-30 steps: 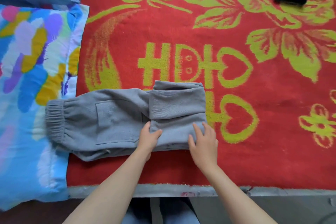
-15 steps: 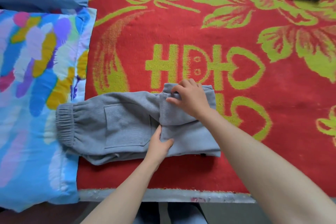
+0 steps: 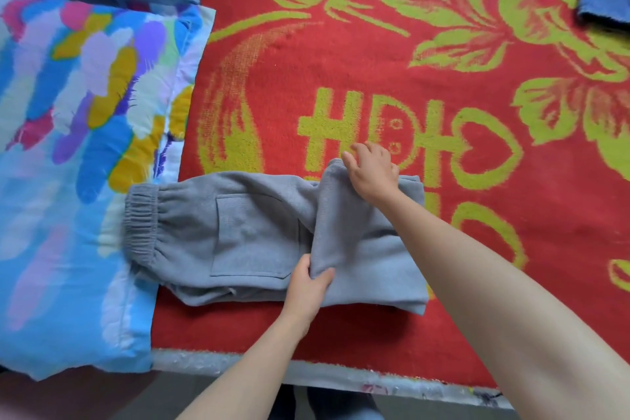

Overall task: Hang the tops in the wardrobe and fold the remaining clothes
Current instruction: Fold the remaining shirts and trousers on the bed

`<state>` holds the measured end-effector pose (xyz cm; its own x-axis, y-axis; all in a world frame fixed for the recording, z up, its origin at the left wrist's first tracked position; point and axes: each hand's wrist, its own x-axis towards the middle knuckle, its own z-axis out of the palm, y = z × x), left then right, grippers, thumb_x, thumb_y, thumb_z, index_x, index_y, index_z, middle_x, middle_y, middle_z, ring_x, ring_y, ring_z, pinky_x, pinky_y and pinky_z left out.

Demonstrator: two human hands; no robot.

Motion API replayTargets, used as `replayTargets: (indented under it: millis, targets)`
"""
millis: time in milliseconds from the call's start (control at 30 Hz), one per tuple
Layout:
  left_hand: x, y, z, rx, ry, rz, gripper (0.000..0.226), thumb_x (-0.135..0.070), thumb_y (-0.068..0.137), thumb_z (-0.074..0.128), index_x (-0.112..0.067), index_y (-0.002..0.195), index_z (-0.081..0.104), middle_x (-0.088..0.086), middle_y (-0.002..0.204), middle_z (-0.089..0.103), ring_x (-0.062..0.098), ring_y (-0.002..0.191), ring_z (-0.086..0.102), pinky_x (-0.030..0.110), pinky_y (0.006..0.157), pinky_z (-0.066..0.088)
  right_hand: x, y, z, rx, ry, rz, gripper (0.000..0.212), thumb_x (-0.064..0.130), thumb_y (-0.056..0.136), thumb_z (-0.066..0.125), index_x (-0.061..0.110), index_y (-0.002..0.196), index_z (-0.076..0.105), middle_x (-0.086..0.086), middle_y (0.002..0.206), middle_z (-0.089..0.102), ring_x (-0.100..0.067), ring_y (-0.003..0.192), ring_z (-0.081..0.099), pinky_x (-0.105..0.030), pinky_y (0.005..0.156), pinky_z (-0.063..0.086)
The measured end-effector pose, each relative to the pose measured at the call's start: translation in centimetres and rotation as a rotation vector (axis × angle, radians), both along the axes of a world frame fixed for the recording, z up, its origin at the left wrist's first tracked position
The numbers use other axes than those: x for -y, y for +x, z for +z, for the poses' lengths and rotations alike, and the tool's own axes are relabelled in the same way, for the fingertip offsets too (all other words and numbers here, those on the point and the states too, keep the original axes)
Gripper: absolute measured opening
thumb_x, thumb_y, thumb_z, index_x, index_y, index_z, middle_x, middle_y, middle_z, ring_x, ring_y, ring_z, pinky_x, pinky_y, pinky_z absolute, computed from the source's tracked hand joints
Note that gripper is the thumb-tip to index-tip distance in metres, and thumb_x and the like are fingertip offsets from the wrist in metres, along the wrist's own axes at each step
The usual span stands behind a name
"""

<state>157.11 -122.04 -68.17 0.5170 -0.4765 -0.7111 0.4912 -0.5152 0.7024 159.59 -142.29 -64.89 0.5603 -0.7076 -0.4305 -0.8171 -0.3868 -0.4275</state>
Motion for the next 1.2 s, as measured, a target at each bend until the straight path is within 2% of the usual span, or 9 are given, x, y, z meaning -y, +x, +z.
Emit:
replayTargets:
  millis: [133,200,300,533,667,800,1000,1133,1200]
  targets:
    - [-1.0,-0.4,-1.3,-0.14,0.066,0.104,0.011,-0.002,0.092,0.052,-0.013,0.091,0.055,0.008,0.095,0.063,0.016,0.083,0.06,0.028,0.077,0.048,-2.1,-7.5,-1.2,0.004,-0.31,-0.098,0.054,0.043,0.096,0.032,0.013,0.14,0.041,-0.017,0.15,0.031,-0.032,0.139,0.025,-0.05,0.107,0.027]
    - [-1.1,-0.4,-1.7,-0.124,0.1,0.098,0.009,-0.005,0.093,0.051,-0.014,0.094,0.054,0.007,0.098,0.064,0.016,0.086,0.06,0.026,0.078,0.048,-3.9,-11.5,-2.4,-0.164,-0.31,0.124,0.063,0.05,0.089,0.025,0.015,0.137,0.046,-0.022,0.146,0.036,-0.036,0.135,0.033,-0.051,0.099,0.038]
    - [-0.8,-0.1,-1.6,-0.098,0.112,0.036,0.014,-0.004,0.093,0.051,-0.017,0.096,0.054,0.009,0.107,0.063,0.02,0.097,0.06,0.032,0.088,0.048,-4.5,-13.7,-5.1,-0.396,-0.122,0.311,0.075,0.065,0.083,0.004,0.031,0.149,0.017,-0.01,0.158,0.005,-0.026,0.146,0.003,-0.045,0.112,0.021]
    - [-1.9,0.4,-1.5,-0.144,0.117,-0.065,0.022,-0.004,0.094,0.049,-0.018,0.11,0.053,0.009,0.121,0.061,0.019,0.105,0.059,0.034,0.094,0.048,-4.8,-12.9,-4.6,0.055,-0.01,-0.372,0.054,0.031,0.097,0.044,0.018,0.147,0.028,-0.014,0.149,0.029,-0.029,0.138,0.026,-0.042,0.109,0.027]
    - [-1.8,0.0,-0.9,0.593,0.432,-0.42,0.063,-0.014,0.089,0.057,-0.014,0.145,0.028,0.012,0.136,0.043,0.029,0.119,0.048,0.034,0.084,0.044,-5.9,-15.1,-4.6,0.218,0.344,-0.713,0.045,0.018,0.091,0.058,0.004,0.131,0.044,-0.011,0.127,0.054,-0.026,0.116,0.051,-0.032,0.092,0.039]
    - [-2.9,-0.8,-1.3,1.071,0.34,-0.803,0.055,-0.019,0.069,0.073,-0.006,0.121,0.061,0.024,0.126,0.056,0.038,0.106,0.061,0.044,0.078,0.054,-5.8,-16.5,-3.4,0.255,0.538,-0.815,0.009,0.004,0.082,0.067,0.005,0.088,0.06,-0.008,0.086,0.062,-0.012,0.069,0.054,-0.015,0.051,0.044]
    - [0.2,-1.5,-1.6,0.565,0.176,-0.916,0.048,-0.019,0.102,0.028,-0.016,0.149,0.02,0.008,0.158,0.0,0.023,0.145,0.01,0.031,0.115,0.013,-3.3,-15.2,1.7,0.235,0.274,-0.879,0.015,0.009,0.074,0.073,0.008,0.069,0.058,-0.005,0.067,0.059,-0.021,0.064,0.055,-0.035,0.058,0.044]
    - [1.9,-1.6,0.2,0.442,0.046,-0.732,0.041,-0.01,0.101,0.033,-0.006,0.142,0.036,0.016,0.153,0.021,0.024,0.141,0.022,0.015,0.108,0.012,-4.5,-10.7,7.9,0.104,-0.018,-0.583,0.018,0.023,0.076,0.065,0.01,0.08,0.053,-0.008,0.081,0.059,-0.031,0.082,0.055,-0.039,0.069,0.042]
    - [-0.6,-0.6,-0.1,0.491,0.048,-0.477,0.022,-0.004,0.096,0.042,-0.003,0.111,0.058,0.012,0.114,0.058,0.029,0.115,0.05,0.025,0.092,0.035,-7.3,-7.0,10.5,0.125,-0.041,-0.307,0.026,0.029,0.08,0.063,0.012,0.098,0.056,-0.008,0.097,0.062,-0.03,0.095,0.056,-0.037,0.078,0.041]
